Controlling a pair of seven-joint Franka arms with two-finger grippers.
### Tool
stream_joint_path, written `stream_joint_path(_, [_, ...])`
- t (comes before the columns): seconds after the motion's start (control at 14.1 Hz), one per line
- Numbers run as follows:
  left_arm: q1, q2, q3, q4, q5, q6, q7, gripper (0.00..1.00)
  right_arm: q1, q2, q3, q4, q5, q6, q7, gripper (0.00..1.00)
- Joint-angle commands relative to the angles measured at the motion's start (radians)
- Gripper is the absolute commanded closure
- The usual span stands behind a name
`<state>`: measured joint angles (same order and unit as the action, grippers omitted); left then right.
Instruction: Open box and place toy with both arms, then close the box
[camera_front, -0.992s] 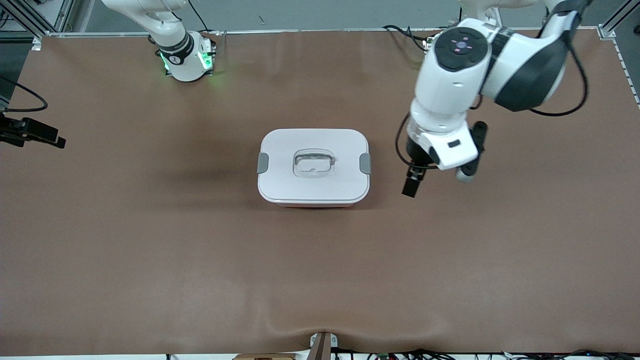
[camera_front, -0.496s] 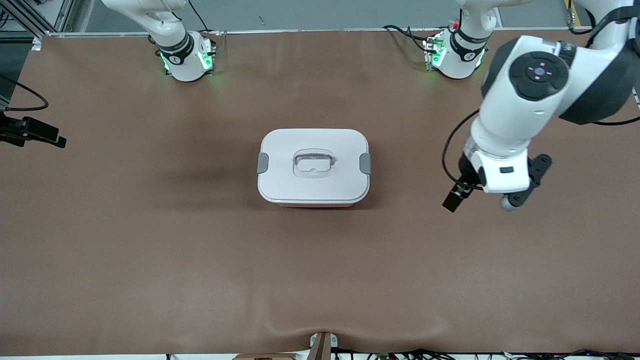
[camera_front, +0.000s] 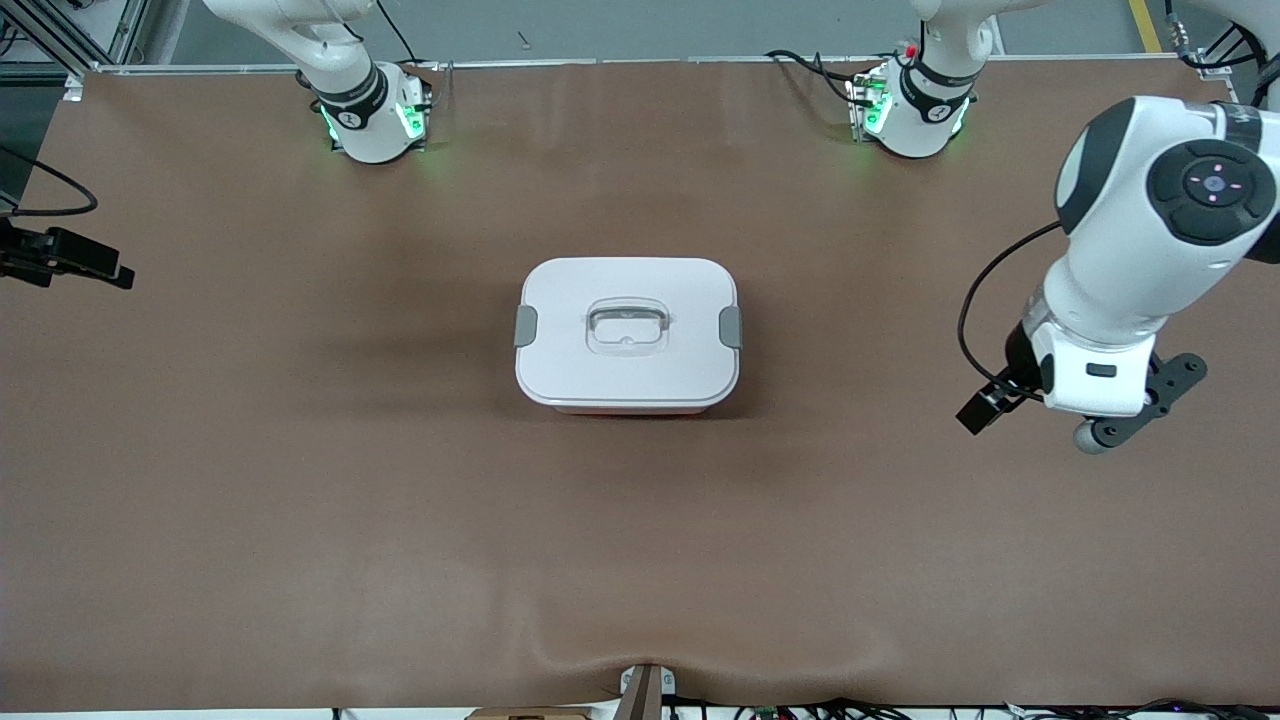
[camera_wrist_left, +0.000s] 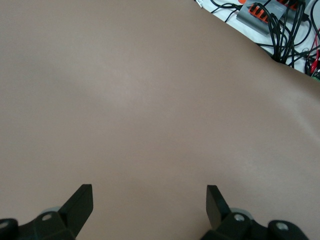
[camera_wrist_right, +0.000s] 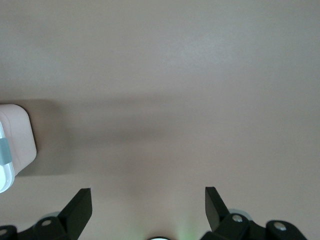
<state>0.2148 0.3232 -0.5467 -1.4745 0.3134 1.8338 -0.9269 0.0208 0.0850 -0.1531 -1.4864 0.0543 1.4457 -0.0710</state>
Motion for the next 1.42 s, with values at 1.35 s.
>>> stream_joint_path(1.35, [-0.270, -0.455, 0.551, -0.181, -0.264, -0.320, 0.711, 0.00, -0.005, -0.008, 0.004, 0.009, 0.009, 0.019, -0.044, 0.00])
